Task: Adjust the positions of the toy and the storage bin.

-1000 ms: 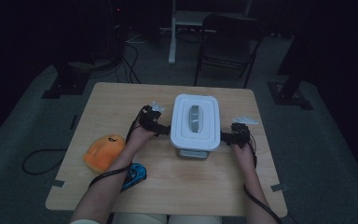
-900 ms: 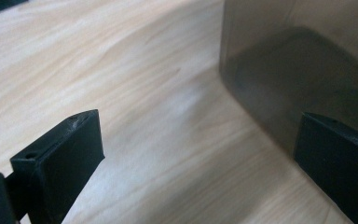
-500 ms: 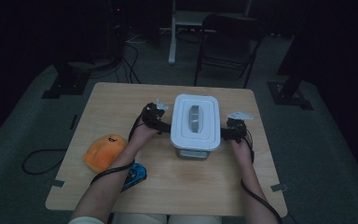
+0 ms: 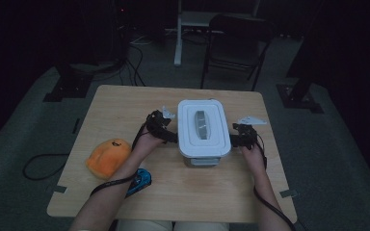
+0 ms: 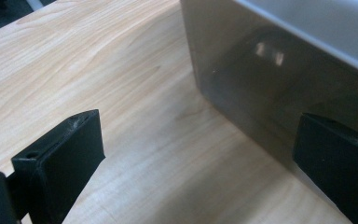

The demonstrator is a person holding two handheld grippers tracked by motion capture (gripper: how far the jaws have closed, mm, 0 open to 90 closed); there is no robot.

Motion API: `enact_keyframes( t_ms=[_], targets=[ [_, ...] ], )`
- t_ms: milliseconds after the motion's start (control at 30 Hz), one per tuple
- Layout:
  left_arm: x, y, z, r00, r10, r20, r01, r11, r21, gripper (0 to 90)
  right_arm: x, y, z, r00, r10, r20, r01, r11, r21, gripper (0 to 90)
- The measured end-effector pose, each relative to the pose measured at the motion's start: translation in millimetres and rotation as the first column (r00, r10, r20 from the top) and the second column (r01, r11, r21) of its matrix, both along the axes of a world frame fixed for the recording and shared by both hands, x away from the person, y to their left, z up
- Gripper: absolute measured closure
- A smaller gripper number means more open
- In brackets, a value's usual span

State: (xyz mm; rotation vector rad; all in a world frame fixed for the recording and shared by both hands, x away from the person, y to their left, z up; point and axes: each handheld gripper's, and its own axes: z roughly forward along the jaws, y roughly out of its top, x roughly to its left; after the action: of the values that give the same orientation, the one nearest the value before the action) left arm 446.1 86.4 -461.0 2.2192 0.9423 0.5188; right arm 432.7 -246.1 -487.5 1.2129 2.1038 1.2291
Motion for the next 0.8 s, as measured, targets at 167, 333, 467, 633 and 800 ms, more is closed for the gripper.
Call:
enact_keyframes(
  t_ms=[167,333,467,633,800],
  targets=[
    [-8.2,0.2,0.9,0.9997,-0.023,-0.007,0.023,0.9997,-0.003,2.5,-2.3,-4.9,-2.2,0.9994,0.031,-0.016,-0.030,0.999,0.036,27.7],
    [-19.6,1.8,0.1,0.9998,-0.017,0.014,0.017,0.9998,-0.013,2.5,-9.1,-4.0,-0.8,0.9989,0.046,-0.005,-0.046,0.999,0.025,28.7],
    [-25.1,1.9,1.9,0.9992,-0.030,0.026,0.029,0.9995,0.008,2.5,-13.1,-3.6,-0.7,0.9980,0.063,-0.009,-0.063,0.998,0.028,28.8],
    [-34.4,2.9,2.6,0.9991,-0.041,0.015,0.041,0.9992,-0.003,2.5,-20.5,-2.4,1.7,0.9965,0.083,0.006,-0.083,0.996,0.013,29.9],
    [-45.3,4.8,1.9,0.9982,-0.059,0.015,0.059,0.9982,-0.011,2.5,-28.4,-1.4,2.7,0.9957,0.092,0.011,-0.092,0.996,0.002,30.1]
  ],
)
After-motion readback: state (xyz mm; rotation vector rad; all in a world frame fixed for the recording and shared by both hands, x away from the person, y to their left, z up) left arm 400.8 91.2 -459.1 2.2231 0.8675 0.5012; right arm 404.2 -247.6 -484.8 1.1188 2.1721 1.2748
